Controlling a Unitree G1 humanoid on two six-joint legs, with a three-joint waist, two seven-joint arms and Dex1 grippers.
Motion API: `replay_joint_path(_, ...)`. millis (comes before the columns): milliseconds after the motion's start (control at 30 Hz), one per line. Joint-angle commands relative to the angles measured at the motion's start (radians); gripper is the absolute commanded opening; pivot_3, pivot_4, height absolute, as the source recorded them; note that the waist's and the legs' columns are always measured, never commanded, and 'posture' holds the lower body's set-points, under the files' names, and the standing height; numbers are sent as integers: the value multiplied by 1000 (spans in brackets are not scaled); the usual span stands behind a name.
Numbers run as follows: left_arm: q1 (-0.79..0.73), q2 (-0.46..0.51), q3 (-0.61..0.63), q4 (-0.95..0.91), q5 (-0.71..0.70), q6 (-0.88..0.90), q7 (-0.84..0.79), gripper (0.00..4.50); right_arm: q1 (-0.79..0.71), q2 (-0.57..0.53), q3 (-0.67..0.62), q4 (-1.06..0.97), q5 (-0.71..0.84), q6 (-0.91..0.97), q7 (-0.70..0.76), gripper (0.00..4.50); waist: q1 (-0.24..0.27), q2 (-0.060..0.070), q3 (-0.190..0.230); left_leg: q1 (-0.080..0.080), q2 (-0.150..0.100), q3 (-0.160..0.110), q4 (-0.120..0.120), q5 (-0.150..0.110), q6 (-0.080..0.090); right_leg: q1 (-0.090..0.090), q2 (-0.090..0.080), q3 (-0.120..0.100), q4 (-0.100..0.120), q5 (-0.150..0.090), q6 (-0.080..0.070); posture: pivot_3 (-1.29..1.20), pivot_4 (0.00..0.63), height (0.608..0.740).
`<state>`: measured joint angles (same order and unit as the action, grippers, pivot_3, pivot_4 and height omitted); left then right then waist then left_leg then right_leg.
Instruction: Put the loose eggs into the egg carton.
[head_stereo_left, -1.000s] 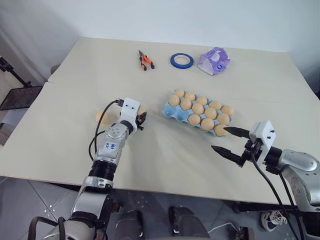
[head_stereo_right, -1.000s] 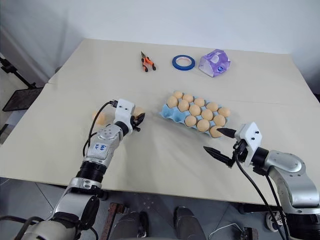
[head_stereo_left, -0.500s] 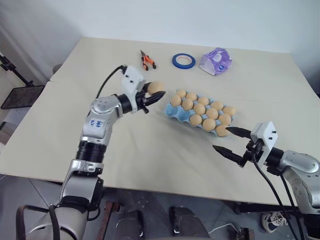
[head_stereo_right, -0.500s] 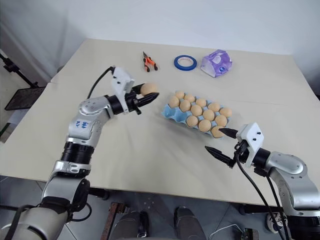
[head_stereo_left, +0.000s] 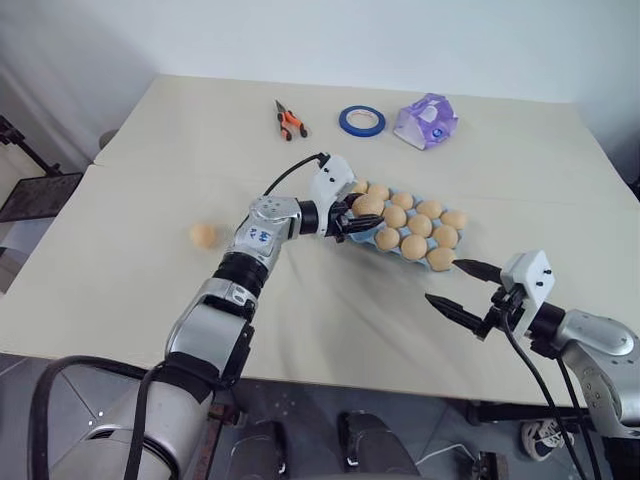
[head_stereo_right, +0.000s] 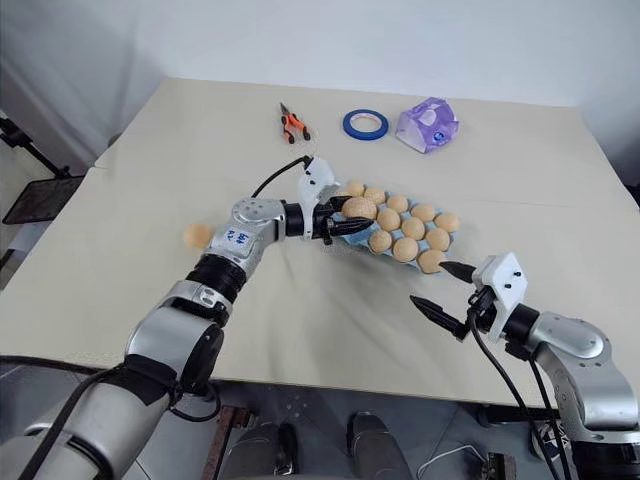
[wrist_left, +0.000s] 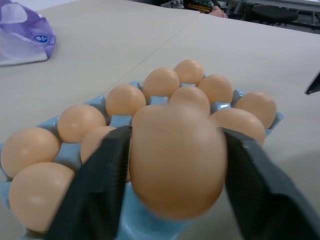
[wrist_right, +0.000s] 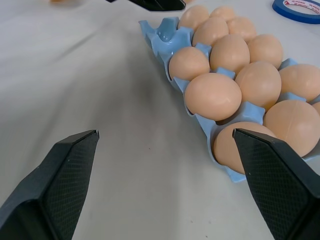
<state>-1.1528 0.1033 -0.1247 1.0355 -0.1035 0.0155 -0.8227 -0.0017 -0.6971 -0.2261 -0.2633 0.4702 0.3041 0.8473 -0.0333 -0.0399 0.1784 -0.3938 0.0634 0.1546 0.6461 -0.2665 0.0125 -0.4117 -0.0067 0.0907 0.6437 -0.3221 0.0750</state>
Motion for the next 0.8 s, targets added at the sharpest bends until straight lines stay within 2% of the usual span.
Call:
replay_joint_path(33, -44, -9, 15, 36, 21, -33, -1, 3981, 13, 6, -39, -44, 12, -18, -13, 4500, 1, 0, 0, 0, 0, 0, 0, 0, 0, 0, 0, 0, 0, 0, 0, 0, 150, 740)
replay_joint_path(67, -46, -10, 15, 47, 28, -41, 9, 4328, 16, 6, -39, -45, 12, -18, -15, 4500, 1, 0, 0, -1, 0, 0, 0, 0, 0, 0, 0, 0, 0, 0, 0, 0, 150, 740)
replay_joint_path(100, -48, -11, 17, 57, 33, -46, 16, 4476, 18, 6, -39, -46, 13, -19, -16, 4500, 1, 0, 0, -1, 0, 0, 1, 0, 0, -1, 0, 0, 0, 0, 0, 0, 150, 740)
replay_joint_path(267, -46, -7, 27, 53, 40, -60, 6, 4476, 14, 6, -34, -44, 12, -18, -17, 4500, 2, 0, 0, -2, 0, 0, 1, 0, 0, -1, 0, -1, 0, 0, 0, 0, 150, 740)
replay_joint_path(433, -8, 37, 53, -61, 20, -56, -18, 4476, -2, 0, -30, -35, 14, -15, -9, 4500, 0, 0, 0, -2, 0, 0, 1, 0, 0, -2, 0, -2, 1, 0, 0, 0, 150, 740)
replay_joint_path(567, 88, 112, 92, -290, -9, 4, -6, 4476, -12, -5, -28, -25, 14, -15, 2, 4500, -4, 0, 0, -1, 1, 0, 1, 0, -1, -2, 1, -2, 2, 0, 0, 0, 150, 740)
replay_joint_path(800, 389, 226, 209, -807, -93, 207, 95, 4476, -35, -6, -16, 0, 10, -19, 31, 4500, -3, 0, 0, 0, 2, 0, 1, 3, -7, -1, 0, -2, 7, -1, 0, 0, 150, 740)
